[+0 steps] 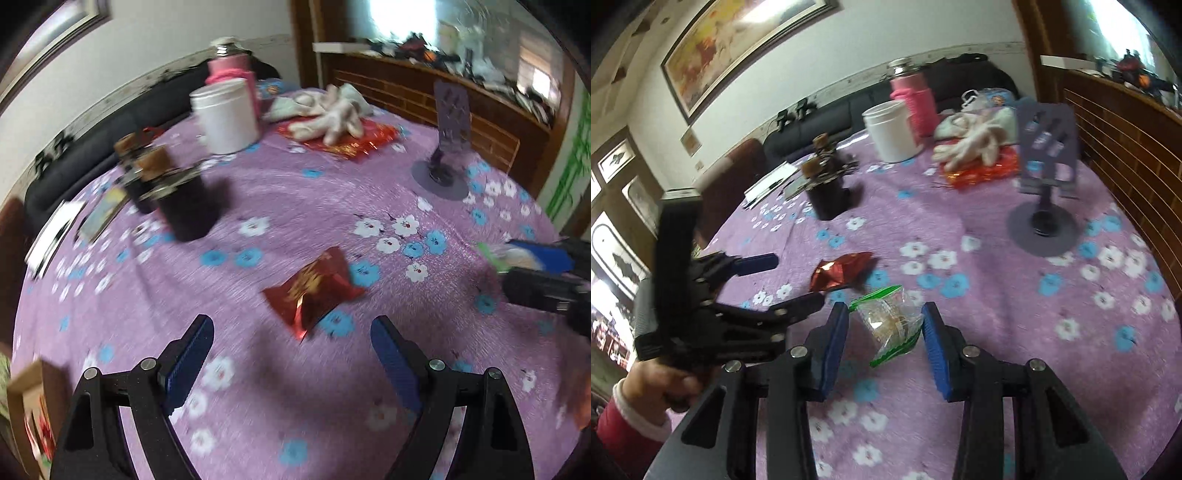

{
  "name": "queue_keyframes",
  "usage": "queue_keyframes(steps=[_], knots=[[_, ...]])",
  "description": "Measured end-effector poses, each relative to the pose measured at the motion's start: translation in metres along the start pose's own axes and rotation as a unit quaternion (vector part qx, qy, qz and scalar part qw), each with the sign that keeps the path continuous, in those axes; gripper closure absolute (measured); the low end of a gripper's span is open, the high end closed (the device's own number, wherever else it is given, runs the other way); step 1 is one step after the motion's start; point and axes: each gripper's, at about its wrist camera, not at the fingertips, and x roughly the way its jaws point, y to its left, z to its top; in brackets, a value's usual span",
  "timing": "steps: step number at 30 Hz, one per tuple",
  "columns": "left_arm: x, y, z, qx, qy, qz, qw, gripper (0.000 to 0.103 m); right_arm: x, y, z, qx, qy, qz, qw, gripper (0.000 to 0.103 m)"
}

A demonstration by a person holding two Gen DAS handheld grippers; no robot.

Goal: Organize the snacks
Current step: 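Grasp the red foil bag with the left gripper while the right grasps the clear green-trimmed packet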

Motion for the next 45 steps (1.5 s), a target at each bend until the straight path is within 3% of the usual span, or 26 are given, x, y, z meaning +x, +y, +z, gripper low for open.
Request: queue_keyframes(steps=[11, 13, 15, 16, 21, 33, 45], knots=[[0.038, -0.01, 0.026, 0.001, 0.01, -0.003, 0.9999, 0.014, -0.004, -0.016, -0.01, 0.018, 0.006, 0.004, 1.0, 0.063], [0.042, -0.008, 0.025, -0.006, 0.015, -0.007, 0.9999, 0.022, -0.004, -0.015, -0.01, 0.017, 0.005, 0.005, 1.0, 0.063], [0.043, -0.004, 0.024, -0.019, 0.016, -0.022, 0.9995, 0.042, -0.003, -0.015, -0.009, 0.016, 0.004, 0.006, 1.0, 0.063], [0.043, -0.001, 0.025, -0.03, 0.018, -0.032, 0.9989, 0.047, -0.002, -0.015, -0.009, 0.018, 0.005, 0.008, 1.0, 0.063], [0.041, -0.006, 0.025, -0.029, 0.016, -0.01, 0.9994, 0.063, 0.0, -0.014, -0.009, 0.018, 0.005, 0.009, 1.0, 0.063], [0.018, 0.007, -0.003, -0.086, 0.014, 0.002, 0.9962, 0.065, 0.007, 0.001, -0.012, 0.011, 0.007, 0.017, 1.0, 0.063], [-0.036, 0.037, -0.057, -0.152, 0.002, 0.05, 0.9871, 0.065, 0.014, 0.049, -0.019, -0.02, 0.014, 0.049, 0.998, 0.063]])
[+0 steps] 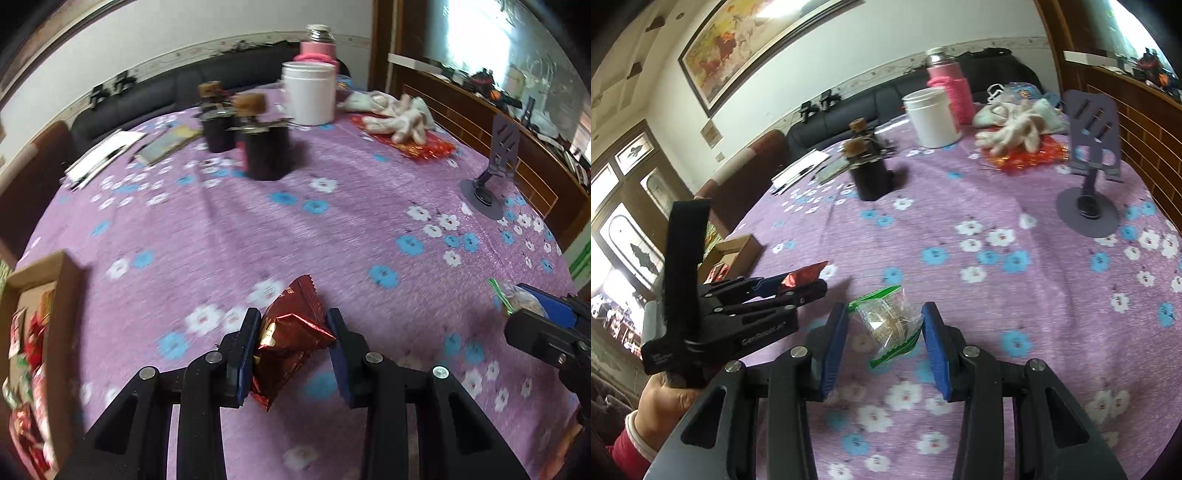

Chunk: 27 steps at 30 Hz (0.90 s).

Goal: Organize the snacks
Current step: 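Grasp the red foil bag with the left gripper while the right grasps the clear green-trimmed packet, then carry the red foil bag and clear packet over the cardboard tray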

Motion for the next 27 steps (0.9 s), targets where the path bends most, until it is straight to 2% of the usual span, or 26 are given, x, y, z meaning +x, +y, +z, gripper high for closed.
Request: queue_keyframes(steps=[15, 27], knots=[[-0.066, 0.096, -0.031, -0.086, -0.034, 0.054, 0.9942, 0.065, 0.027, 0.093, 0.005, -0.068, 0.02, 0.052, 0.996, 0.063], [-0.104, 0.166, -0.062, -0.148, -0.054, 0.08, 0.9842, 0.065, 0.053, 0.166, 0.013, -0.119, 0.035, 0.088, 0.988, 0.063]])
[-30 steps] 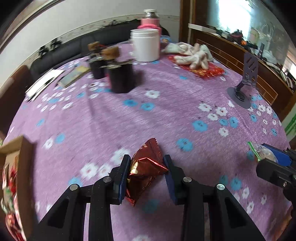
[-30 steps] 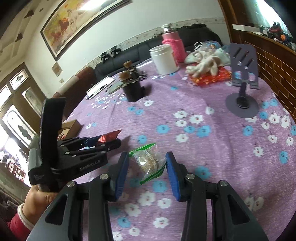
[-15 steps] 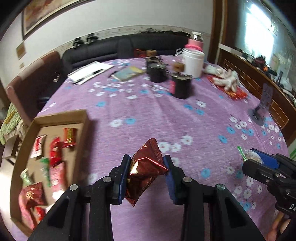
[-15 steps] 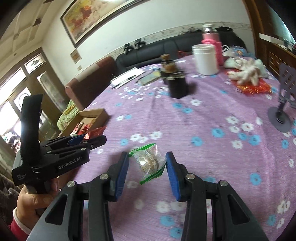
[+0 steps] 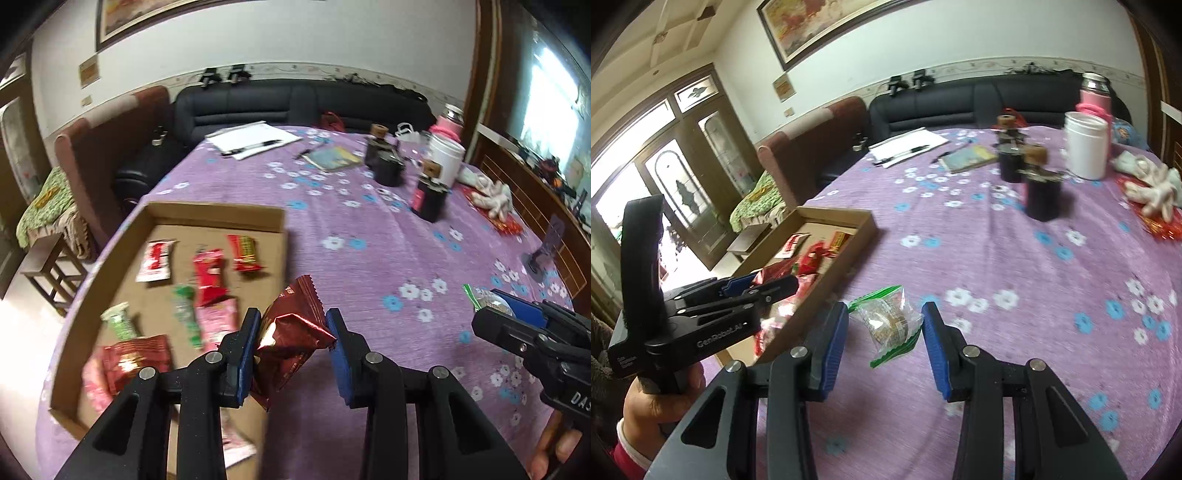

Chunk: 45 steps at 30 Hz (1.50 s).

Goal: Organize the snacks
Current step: 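Carry the red foil bag and clear packet over the cardboard tray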

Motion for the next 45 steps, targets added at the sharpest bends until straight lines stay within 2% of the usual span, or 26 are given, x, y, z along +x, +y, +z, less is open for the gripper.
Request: queue_keyframes(steps=[10, 21, 35, 45], knots=[[-0.003, 0.063, -0.004, -0.048, 0.002, 0.029, 0.9984, 0.065, 0.047, 0.05, 0.022, -0.037, 0.02, 0.035, 0.999, 0.063], [0.008, 0.105, -0.003, -0.081, 0.011, 0.044, 0.9957, 0.065, 0.098, 0.086, 0.048, -0.06, 0.042, 0.057, 0.996, 0.063], [0.03, 0.132, 0.012, -0.095, 0.024, 0.04, 0.9944, 0.065, 0.17, 0.107, 0.075, -0.074, 0.075, 0.057, 0.993, 0.063], [0.052, 0.137, 0.026, -0.097, 0.044, 0.029, 0.9939, 0.065, 0.223, 0.119, 0.099, -0.091, 0.108, 0.042, 0.989, 0.063]])
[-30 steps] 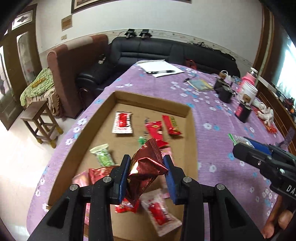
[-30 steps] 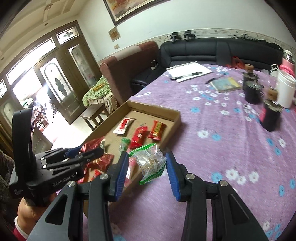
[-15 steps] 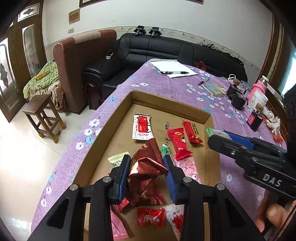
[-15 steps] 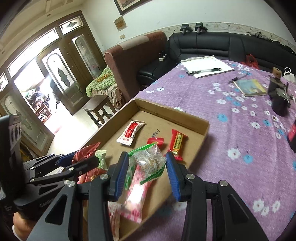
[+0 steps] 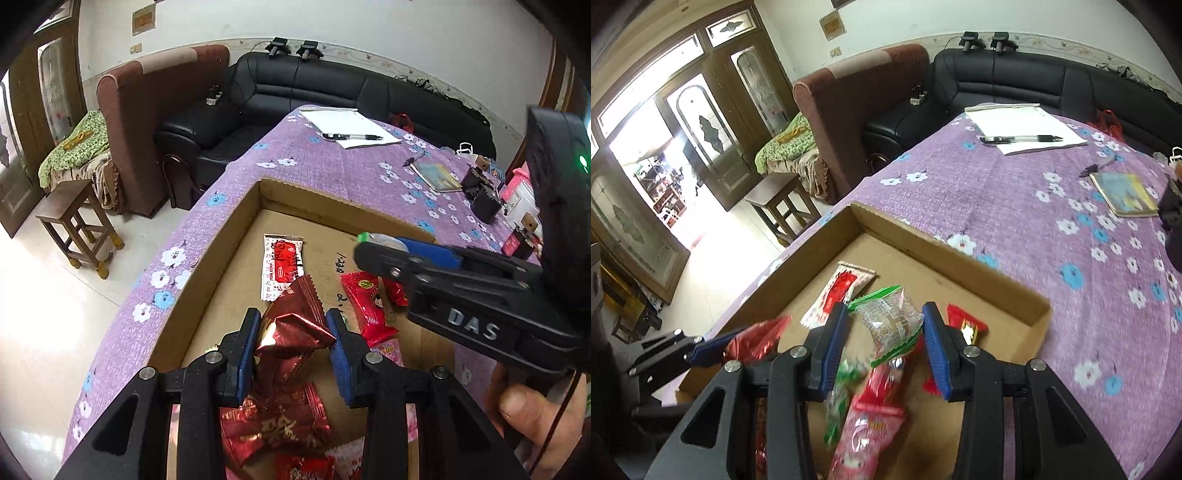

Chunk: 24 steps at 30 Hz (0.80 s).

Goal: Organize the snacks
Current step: 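Carry the red foil bag and clear packet over the cardboard tray, then open both grippers to drop the two snacks into the tray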

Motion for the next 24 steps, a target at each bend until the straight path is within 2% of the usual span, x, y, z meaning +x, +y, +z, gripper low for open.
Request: queue_keyframes(steps=[10, 24], knots=[[0.015, 0.01, 0.007, -0.013, 0.019, 0.005, 0.9997, 0.065, 0.03, 0.003, 0.014, -0.019, 0.034, -0.02, 0.999, 0.062], [0.028, 0.007, 0.009, -0.004, 0.043, 0.015, 0.999, 0.063, 0.04, 0.003, 0.015, -0.022, 0.043, -0.03, 0.998, 0.058]])
